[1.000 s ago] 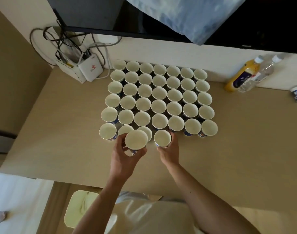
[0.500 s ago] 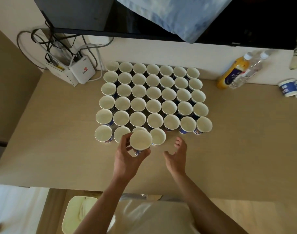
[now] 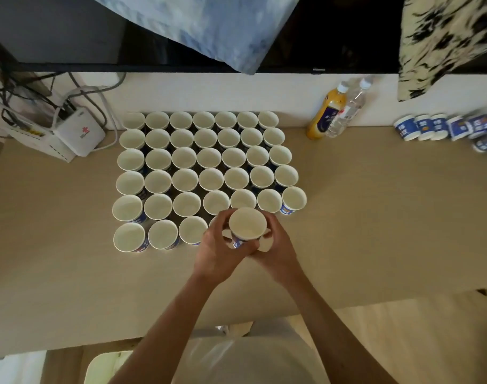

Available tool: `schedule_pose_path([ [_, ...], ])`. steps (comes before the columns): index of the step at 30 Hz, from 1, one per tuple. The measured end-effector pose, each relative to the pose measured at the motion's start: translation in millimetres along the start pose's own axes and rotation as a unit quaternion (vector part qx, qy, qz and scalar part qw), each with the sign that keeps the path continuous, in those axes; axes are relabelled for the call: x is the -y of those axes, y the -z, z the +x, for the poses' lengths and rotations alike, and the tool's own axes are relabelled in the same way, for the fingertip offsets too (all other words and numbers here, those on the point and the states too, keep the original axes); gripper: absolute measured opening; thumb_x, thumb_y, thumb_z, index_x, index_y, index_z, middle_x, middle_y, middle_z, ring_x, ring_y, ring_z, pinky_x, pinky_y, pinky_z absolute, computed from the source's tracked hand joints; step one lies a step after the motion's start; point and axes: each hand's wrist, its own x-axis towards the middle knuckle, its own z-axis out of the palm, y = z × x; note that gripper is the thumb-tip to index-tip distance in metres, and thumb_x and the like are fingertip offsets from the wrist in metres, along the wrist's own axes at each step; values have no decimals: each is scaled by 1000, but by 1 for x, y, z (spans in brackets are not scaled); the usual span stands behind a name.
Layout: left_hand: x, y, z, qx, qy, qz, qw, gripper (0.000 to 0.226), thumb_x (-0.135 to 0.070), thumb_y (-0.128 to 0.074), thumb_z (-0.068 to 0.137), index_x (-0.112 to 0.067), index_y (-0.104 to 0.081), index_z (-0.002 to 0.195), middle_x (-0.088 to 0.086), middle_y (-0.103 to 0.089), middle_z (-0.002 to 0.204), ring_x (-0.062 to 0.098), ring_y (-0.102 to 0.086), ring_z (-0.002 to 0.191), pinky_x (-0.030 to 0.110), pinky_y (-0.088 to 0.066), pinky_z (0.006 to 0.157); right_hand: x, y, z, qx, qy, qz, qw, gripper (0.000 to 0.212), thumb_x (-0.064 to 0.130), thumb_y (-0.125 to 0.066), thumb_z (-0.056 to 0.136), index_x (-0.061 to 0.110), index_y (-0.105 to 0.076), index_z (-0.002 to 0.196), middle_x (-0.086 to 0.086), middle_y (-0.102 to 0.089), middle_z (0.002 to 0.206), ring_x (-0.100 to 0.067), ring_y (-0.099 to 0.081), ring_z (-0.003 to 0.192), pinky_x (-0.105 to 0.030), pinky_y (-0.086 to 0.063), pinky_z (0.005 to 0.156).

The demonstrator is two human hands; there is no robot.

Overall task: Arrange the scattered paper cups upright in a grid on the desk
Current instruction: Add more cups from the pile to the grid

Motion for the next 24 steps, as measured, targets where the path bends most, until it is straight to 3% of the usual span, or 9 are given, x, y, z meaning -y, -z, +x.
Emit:
schedule_pose_path([
  [4, 3, 6, -3, 6, 5, 7, 1000, 78, -52, -83, 58, -31, -54, 127, -19, -62, 120, 1, -60, 112, 29, -57, 82, -17, 1, 1, -79, -20, 5, 997, 67, 31, -84, 65, 25, -56, 125, 14, -66, 116, -9, -63, 104, -18, -47, 81],
  [10, 16, 21, -13, -67, 40, -3, 997, 63, -50, -81, 62, -31, -59, 117, -16, -67, 113, 2, -63, 105, 30, -56, 81, -62, -6, 15, -128, -97, 1, 987, 67, 12, -80, 65, 26, -52, 125, 12, -66, 110, -11, -67, 96, -29, -57, 78],
  [15, 21, 33, -16, -82, 56, -2, 995, 54, -37, -84, 68, -26, -61, 115, -10, -69, 112, 5, -65, 103, 29, -54, 79, -81, -26, 29, -120, -130, -55, 983, 65, 3, -81, 70, 25, -51, 123, 7, -65, 109, 1, -63, 85, -15, -46, 72],
  [18, 22, 38, -16, -85, 57, 2, 995, 51, -36, -82, 70, -24, -62, 115, -9, -70, 110, 5, -66, 101, 27, -54, 78, -90, -34, 35, -135, -128, -77, 980, 61, 6, -82, 70, 25, -52, 120, 7, -65, 110, -12, -61, 93, -22, -45, 78],
  [24, 28, 43, -15, -82, 63, 8, 995, 48, -30, -85, 74, -23, -62, 115, -11, -71, 110, 5, -66, 100, 28, -55, 77, -99, -42, 39, -139, -113, -94, 979, 62, 5, -78, 71, 22, -52, 124, 6, -63, 114, -18, -61, 101, -33, -51, 88],
])
